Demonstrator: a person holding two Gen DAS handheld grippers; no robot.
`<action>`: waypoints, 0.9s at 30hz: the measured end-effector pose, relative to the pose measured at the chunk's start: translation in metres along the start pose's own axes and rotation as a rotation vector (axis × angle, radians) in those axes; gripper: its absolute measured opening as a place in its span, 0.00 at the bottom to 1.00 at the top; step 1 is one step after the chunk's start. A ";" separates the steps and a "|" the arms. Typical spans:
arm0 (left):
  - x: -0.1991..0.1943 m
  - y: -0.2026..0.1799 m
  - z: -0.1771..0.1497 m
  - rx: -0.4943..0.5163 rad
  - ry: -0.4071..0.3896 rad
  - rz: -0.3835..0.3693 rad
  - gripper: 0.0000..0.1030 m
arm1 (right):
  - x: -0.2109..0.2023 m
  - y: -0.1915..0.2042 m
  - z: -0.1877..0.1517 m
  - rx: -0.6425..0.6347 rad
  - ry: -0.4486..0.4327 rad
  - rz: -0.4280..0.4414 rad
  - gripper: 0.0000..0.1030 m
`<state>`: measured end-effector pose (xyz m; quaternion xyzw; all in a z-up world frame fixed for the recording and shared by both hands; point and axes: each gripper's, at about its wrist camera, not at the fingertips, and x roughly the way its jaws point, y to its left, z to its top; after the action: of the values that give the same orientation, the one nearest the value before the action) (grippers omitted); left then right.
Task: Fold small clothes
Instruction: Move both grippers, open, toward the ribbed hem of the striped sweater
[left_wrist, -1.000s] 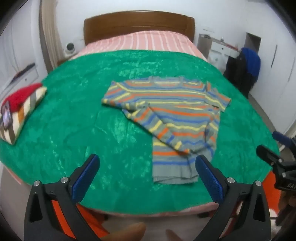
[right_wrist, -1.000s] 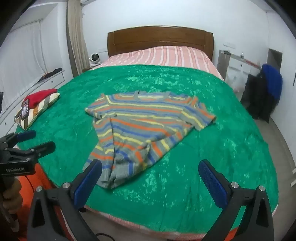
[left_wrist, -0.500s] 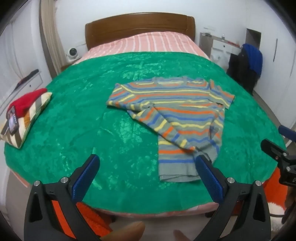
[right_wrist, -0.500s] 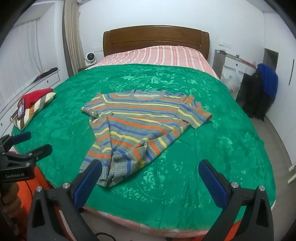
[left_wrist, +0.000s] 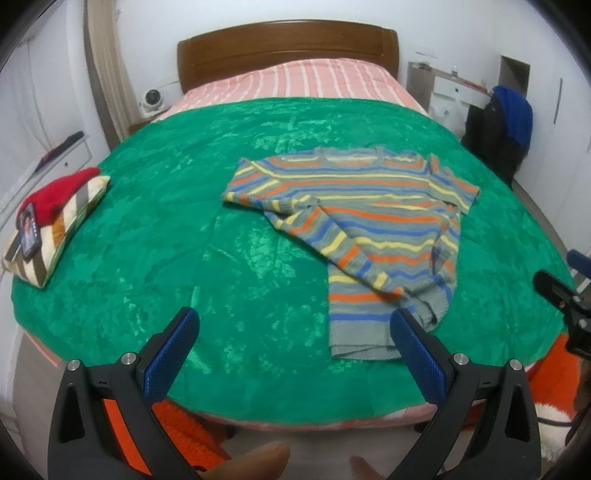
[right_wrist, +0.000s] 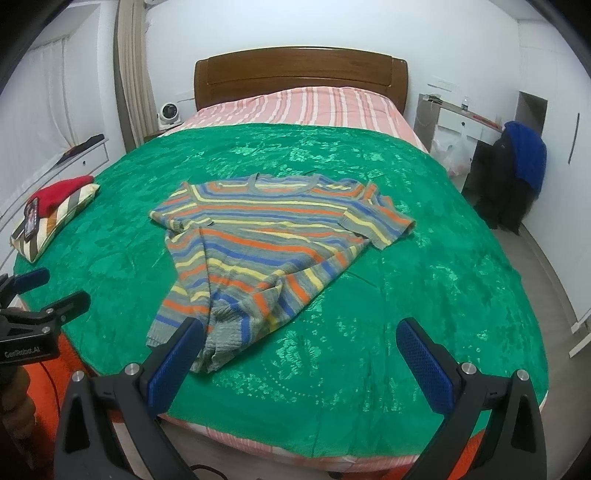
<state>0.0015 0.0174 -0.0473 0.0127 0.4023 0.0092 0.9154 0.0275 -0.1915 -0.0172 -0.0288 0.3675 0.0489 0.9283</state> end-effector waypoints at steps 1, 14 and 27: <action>0.000 0.004 0.000 -0.012 0.001 0.001 1.00 | -0.002 -0.001 0.001 0.004 -0.007 -0.006 1.00; 0.022 0.003 -0.011 -0.036 0.086 -0.061 1.00 | 0.010 -0.009 -0.008 0.024 0.016 0.018 1.00; 0.025 -0.021 -0.012 0.059 0.099 0.003 0.99 | 0.014 -0.017 -0.010 0.045 0.029 -0.001 1.00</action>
<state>0.0096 -0.0024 -0.0746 0.0397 0.4472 -0.0004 0.8936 0.0324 -0.2079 -0.0338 -0.0089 0.3820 0.0399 0.9233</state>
